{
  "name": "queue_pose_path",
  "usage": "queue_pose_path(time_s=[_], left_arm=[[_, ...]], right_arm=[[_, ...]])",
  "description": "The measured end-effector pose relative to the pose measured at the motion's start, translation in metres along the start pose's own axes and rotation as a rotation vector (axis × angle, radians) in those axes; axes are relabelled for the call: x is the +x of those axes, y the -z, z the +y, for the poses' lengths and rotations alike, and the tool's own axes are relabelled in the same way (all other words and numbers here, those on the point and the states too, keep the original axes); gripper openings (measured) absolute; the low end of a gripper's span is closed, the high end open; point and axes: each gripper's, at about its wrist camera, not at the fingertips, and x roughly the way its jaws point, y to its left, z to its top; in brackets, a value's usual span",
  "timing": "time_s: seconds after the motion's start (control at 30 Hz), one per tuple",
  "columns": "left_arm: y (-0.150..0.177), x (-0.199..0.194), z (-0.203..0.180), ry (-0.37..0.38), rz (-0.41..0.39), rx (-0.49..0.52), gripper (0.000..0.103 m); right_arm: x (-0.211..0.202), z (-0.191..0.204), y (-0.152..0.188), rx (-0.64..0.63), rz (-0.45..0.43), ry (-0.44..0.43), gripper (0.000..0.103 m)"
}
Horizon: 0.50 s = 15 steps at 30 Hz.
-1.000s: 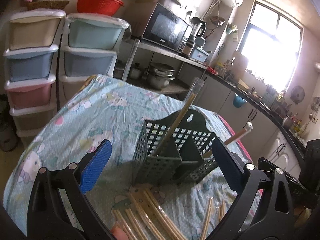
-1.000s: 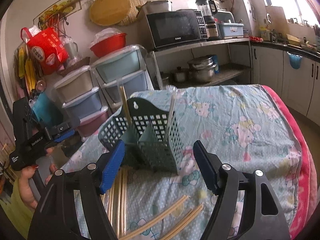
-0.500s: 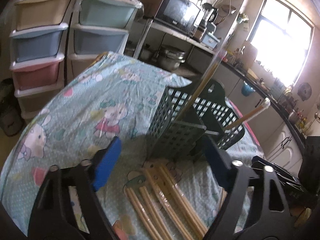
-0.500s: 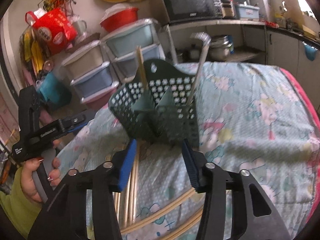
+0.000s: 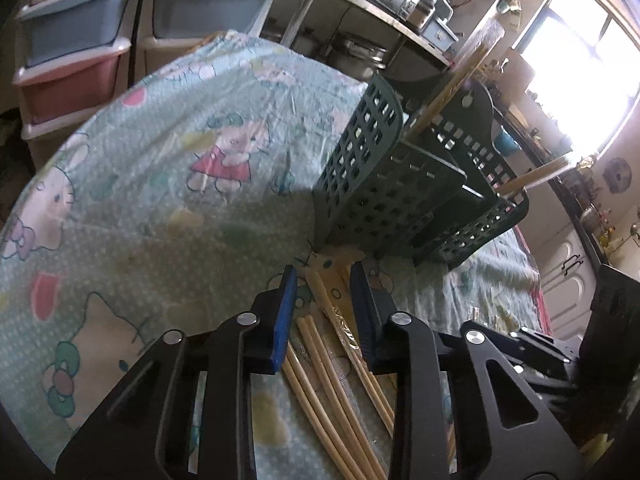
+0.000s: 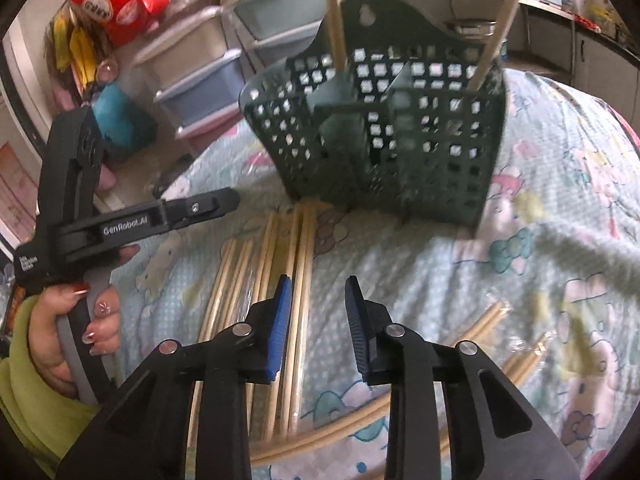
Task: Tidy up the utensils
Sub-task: 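Reach the left gripper to the chopstick pile and close while the right gripper grasps another chopstick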
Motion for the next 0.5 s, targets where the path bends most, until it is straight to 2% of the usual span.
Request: queue_pose_path(time_s=[0.5], left_arm=[[-0.002, 0.041, 0.002, -0.038, 0.100, 0.016, 0.020]], right_arm=[[0.033, 0.011, 0.006, -0.045, 0.100, 0.026, 0.024]])
